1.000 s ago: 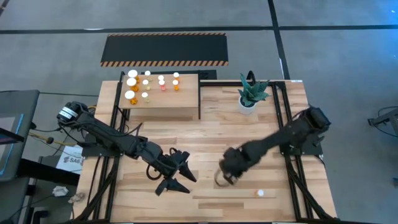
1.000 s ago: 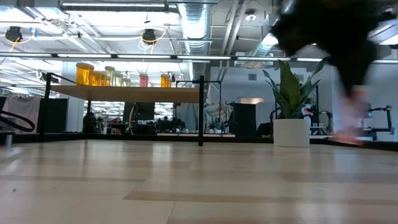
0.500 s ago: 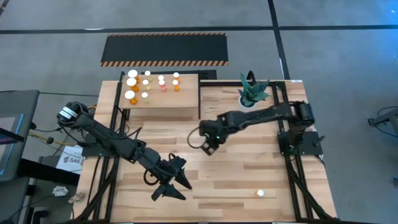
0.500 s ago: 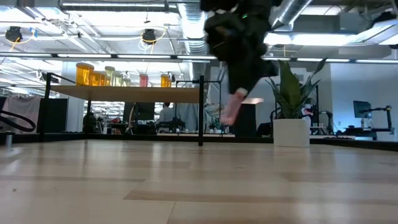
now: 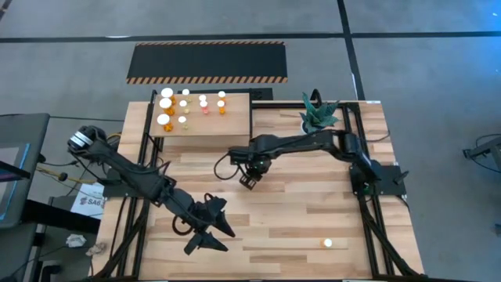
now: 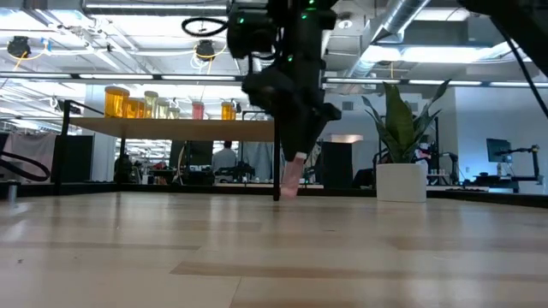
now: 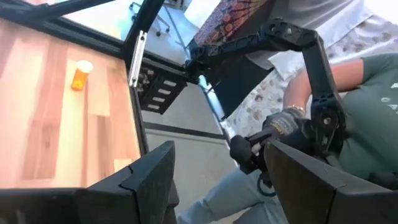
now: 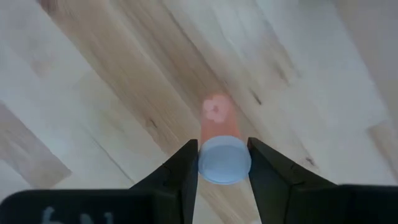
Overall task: Pick and place medicine bottles onto shelf by color
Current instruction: Move the pink pill bottle to the center of the table, then move the small orange pill bottle to the center of the table
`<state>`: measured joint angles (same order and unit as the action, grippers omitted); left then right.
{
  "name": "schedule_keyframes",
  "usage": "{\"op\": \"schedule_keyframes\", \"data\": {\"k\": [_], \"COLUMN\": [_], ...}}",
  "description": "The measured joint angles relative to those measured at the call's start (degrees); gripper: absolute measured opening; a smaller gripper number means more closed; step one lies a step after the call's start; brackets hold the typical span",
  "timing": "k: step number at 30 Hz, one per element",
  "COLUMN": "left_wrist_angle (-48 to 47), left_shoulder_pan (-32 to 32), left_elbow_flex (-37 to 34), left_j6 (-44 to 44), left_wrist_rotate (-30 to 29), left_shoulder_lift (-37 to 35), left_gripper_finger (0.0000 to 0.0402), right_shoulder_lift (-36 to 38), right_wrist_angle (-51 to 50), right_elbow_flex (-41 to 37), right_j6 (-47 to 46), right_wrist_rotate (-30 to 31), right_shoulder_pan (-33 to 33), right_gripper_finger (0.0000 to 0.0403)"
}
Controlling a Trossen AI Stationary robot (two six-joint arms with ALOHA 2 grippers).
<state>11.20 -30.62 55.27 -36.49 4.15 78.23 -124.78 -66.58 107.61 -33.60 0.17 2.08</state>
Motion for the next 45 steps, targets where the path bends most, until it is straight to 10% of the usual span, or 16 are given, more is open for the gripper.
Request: {"op": "schedule_keyframes", "data": {"k": [18, 31, 45], "left_wrist_angle": [-7.28, -7.28, -7.48], "left_shoulder_pan": [-3.18, -3.18, -3.18], "left_elbow_flex": [0.00, 0.00, 0.00], "left_j6": [0.13, 0.24, 0.24], "left_wrist_rotate": [-9.36, -9.36, -9.36], "left_shoulder_lift": [-3.84, -3.84, -3.84], "left_gripper_finger": [0.0238, 0.0238, 0.0238], "right_shoulder_lift": [-4.93, -4.93, 6.38], "right_wrist_angle": [-1.80, -1.06, -17.95], "right_elbow_flex": [4.55, 4.51, 4.48], "right_j6": [3.77, 5.20, 8.76], "right_wrist_rotate": [-0.01, -0.03, -0.25], "right_shoulder_pan": [0.34, 0.41, -1.74], "right_gripper_finger": [0.0146, 0.0221, 0.0240]}}
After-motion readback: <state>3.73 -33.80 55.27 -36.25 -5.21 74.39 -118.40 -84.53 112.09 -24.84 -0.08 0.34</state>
